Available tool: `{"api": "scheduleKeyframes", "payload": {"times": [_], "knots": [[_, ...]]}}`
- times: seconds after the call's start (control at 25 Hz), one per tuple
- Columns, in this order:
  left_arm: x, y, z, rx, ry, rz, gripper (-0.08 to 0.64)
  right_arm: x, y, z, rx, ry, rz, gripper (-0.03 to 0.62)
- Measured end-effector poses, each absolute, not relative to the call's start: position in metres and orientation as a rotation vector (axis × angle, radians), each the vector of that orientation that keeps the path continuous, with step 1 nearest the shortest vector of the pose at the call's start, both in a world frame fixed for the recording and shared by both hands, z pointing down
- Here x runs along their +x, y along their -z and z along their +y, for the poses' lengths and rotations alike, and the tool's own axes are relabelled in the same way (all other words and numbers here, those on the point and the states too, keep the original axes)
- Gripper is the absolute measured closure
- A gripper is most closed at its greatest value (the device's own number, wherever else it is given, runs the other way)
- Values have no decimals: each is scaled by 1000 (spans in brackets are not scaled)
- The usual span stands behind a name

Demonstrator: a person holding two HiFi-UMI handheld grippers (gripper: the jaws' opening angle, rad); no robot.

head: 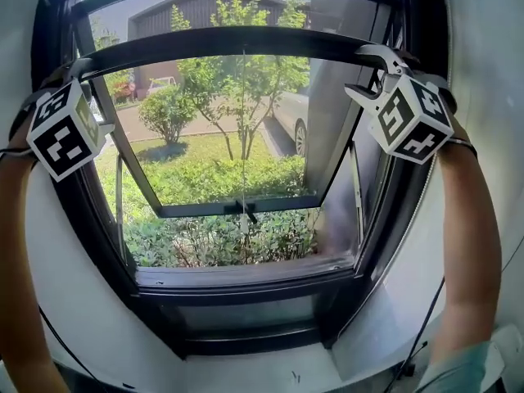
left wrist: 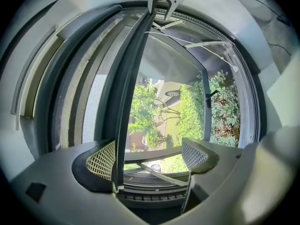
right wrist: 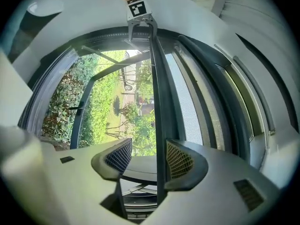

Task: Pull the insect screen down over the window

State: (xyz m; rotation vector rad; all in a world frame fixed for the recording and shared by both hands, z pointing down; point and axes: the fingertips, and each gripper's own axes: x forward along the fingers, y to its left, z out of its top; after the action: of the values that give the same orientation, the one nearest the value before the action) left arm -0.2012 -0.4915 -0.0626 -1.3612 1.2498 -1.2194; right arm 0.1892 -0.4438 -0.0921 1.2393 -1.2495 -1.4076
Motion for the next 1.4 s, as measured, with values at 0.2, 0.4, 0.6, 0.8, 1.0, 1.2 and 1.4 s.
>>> {"api": "scheduleKeyframes", "payload": {"times": [0.2, 0.4, 0.6, 0.8, 1.0, 1.2, 1.4], "knots": [[-198, 36, -486, -1371, 1216, 1233, 126, 188, 60, -443, 1186, 1358, -1257, 364], [-193, 4, -484, -1380, 1239, 1202, 126, 189, 27, -441, 1132, 1305, -1279, 364], [-204, -46, -484, -1388, 1329, 1184, 126, 188, -16, -439, 1074, 1251, -1331, 367], [-205, -81, -483, -1406, 1355, 1150, 126, 187, -49, -439, 1031, 1206, -1347, 366], [-206, -114, -482, -1414, 1367, 1119, 126, 189, -84, -438, 999, 1148, -1364, 366], [-207, -127, -481, -1420, 1365, 1106, 126, 188, -96, -436, 998, 1109, -1354, 365], [-206, -129, -480, -1424, 1368, 1100, 126, 189, -99, -437, 998, 1087, -1342, 365]]}}
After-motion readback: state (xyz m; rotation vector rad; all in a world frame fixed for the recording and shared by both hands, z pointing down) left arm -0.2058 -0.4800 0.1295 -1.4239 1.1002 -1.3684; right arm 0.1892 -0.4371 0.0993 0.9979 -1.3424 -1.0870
